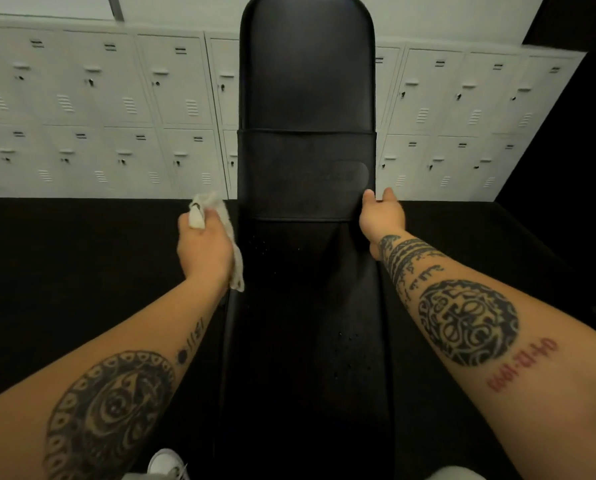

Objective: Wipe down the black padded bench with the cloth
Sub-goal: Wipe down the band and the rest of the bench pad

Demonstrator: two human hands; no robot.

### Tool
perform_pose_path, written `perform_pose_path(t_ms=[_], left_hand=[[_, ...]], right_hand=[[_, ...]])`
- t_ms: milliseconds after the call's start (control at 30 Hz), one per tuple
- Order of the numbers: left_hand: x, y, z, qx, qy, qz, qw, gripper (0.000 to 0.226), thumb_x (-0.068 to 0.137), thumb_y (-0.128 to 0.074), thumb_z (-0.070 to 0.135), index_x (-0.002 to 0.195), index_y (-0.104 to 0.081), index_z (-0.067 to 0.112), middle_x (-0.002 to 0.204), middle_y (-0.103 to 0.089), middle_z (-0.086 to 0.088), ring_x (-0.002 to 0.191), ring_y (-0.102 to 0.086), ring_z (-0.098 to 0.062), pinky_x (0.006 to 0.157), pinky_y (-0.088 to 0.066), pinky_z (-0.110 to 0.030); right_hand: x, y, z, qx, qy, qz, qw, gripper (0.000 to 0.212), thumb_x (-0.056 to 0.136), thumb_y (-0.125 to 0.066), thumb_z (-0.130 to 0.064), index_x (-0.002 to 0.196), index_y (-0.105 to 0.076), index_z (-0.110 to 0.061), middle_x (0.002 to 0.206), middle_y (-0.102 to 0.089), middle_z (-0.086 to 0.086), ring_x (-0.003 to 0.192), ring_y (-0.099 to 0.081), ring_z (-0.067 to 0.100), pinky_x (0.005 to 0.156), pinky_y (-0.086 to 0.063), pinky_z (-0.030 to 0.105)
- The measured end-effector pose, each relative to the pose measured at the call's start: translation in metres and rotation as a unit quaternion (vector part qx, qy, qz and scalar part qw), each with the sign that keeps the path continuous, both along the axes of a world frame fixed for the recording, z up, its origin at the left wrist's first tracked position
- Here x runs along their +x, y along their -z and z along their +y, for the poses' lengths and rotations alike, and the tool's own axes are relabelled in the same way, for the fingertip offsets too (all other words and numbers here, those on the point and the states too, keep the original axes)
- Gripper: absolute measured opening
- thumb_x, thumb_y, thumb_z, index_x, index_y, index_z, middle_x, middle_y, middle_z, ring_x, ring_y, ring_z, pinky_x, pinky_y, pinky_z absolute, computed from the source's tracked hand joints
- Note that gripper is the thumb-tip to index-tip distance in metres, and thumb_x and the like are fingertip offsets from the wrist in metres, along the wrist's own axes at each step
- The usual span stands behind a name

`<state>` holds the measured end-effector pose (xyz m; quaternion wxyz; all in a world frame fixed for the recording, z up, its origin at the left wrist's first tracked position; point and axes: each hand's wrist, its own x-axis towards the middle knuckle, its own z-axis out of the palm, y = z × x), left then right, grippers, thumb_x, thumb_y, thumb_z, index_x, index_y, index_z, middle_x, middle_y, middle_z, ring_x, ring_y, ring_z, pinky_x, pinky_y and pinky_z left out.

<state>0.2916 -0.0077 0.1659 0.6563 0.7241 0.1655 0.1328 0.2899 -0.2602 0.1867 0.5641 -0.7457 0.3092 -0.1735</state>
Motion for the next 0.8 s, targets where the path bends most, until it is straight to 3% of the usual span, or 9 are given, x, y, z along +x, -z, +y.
perform_pose_path(t_ms=[67, 133, 200, 233, 300, 400, 633, 733, 800], left_hand=[[-0.002, 0.008, -0.021, 0.033, 0.024, -0.008, 0.999, 0.019, 0.105, -0.047, 0.045, 0.114, -0.055, 0.031, 0.097, -0.063, 0.002, 0.089, -0.065, -0.018, 0.069, -0.049, -0.031], [0.002, 0.015, -0.04, 0.068, 0.036, 0.012, 0.997, 0.029, 0.105, -0.046, 0.045, 0.125, -0.056, 0.028, 0.115, -0.066, -0.004, 0.11, -0.064, -0.027, 0.085, -0.052, -0.038], [0.007, 0.026, -0.058, 0.193, 0.046, 0.042, 0.979, 0.058, 0.107, -0.039, 0.044, 0.157, -0.032, 0.016, 0.159, -0.038, -0.013, 0.149, -0.033, -0.034, 0.12, -0.03, -0.051], [0.005, 0.032, -0.067, 0.254, 0.048, 0.047, 0.965, 0.067, 0.108, -0.036, 0.043, 0.162, -0.014, 0.011, 0.169, -0.016, -0.013, 0.157, -0.01, -0.033, 0.126, -0.013, -0.054], [-0.005, 0.044, -0.083, 0.347, 0.054, 0.024, 0.936, 0.072, 0.107, -0.032, 0.041, 0.162, 0.002, 0.009, 0.171, 0.009, -0.01, 0.156, 0.015, -0.031, 0.126, 0.006, -0.054], [-0.023, 0.068, -0.101, 0.467, 0.123, -0.057, 0.874, 0.074, 0.101, -0.027, 0.039, 0.161, 0.008, 0.015, 0.17, 0.019, -0.005, 0.152, 0.029, -0.029, 0.121, 0.02, -0.052], [-0.017, 0.092, -0.075, 0.623, 0.286, -0.261, 0.68, 0.069, 0.096, -0.037, 0.04, 0.161, -0.028, 0.018, 0.171, -0.014, 0.001, 0.158, 0.002, -0.023, 0.125, 0.011, -0.049], [-0.012, 0.088, -0.054, 0.63, 0.299, -0.259, 0.668, 0.067, 0.099, -0.037, 0.042, 0.163, -0.022, 0.025, 0.172, -0.01, 0.004, 0.158, 0.004, -0.021, 0.126, 0.008, -0.048], [-0.013, 0.087, -0.045, 0.625, 0.287, -0.226, 0.691, 0.067, 0.1, -0.034, 0.042, 0.163, -0.017, 0.027, 0.172, -0.004, 0.005, 0.158, 0.01, -0.021, 0.126, 0.005, -0.051]], right_hand=[[0.002, 0.01, 0.005, 0.018, -0.024, -0.007, 1.0, 0.057, 0.107, -0.033, -0.045, 0.159, -0.018, -0.028, 0.161, -0.027, 0.004, 0.145, -0.031, 0.03, 0.114, -0.028, 0.04], [0.004, 0.021, 0.008, -0.003, -0.022, -0.032, 0.999, 0.057, 0.106, -0.03, -0.048, 0.159, -0.017, -0.031, 0.16, -0.031, 0.003, 0.144, -0.033, 0.029, 0.116, -0.026, 0.04], [0.006, 0.028, 0.009, -0.04, -0.011, -0.035, 0.999, 0.058, 0.104, -0.029, -0.052, 0.158, -0.018, -0.033, 0.158, -0.035, 0.003, 0.142, -0.036, 0.029, 0.115, -0.027, 0.041], [0.007, 0.03, 0.009, -0.049, -0.006, -0.033, 0.998, 0.058, 0.104, -0.028, -0.053, 0.157, -0.019, -0.034, 0.158, -0.036, 0.002, 0.141, -0.038, 0.029, 0.115, -0.028, 0.041], [0.011, 0.033, 0.007, -0.057, 0.002, -0.033, 0.998, 0.057, 0.104, -0.027, -0.054, 0.157, -0.02, -0.034, 0.157, -0.037, 0.002, 0.14, -0.039, 0.028, 0.113, -0.029, 0.042], [0.014, 0.038, 0.005, -0.066, 0.01, -0.044, 0.997, 0.056, 0.104, -0.027, -0.053, 0.157, -0.02, -0.034, 0.157, -0.037, 0.002, 0.139, -0.04, 0.027, 0.111, -0.031, 0.042], [0.016, 0.042, 0.001, -0.049, 0.006, -0.06, 0.997, 0.057, 0.102, -0.03, -0.056, 0.155, -0.022, -0.038, 0.155, -0.039, 0.002, 0.14, -0.04, 0.027, 0.115, -0.032, 0.044], [0.013, 0.041, 0.001, -0.049, -0.007, -0.052, 0.997, 0.056, 0.103, -0.031, -0.054, 0.156, -0.019, -0.039, 0.154, -0.04, 0.005, 0.14, -0.039, 0.029, 0.114, -0.031, 0.043], [0.011, 0.04, 0.002, -0.069, -0.003, -0.038, 0.997, 0.057, 0.104, -0.03, -0.052, 0.157, -0.016, -0.038, 0.153, -0.043, 0.008, 0.138, -0.041, 0.031, 0.112, -0.032, 0.042]])
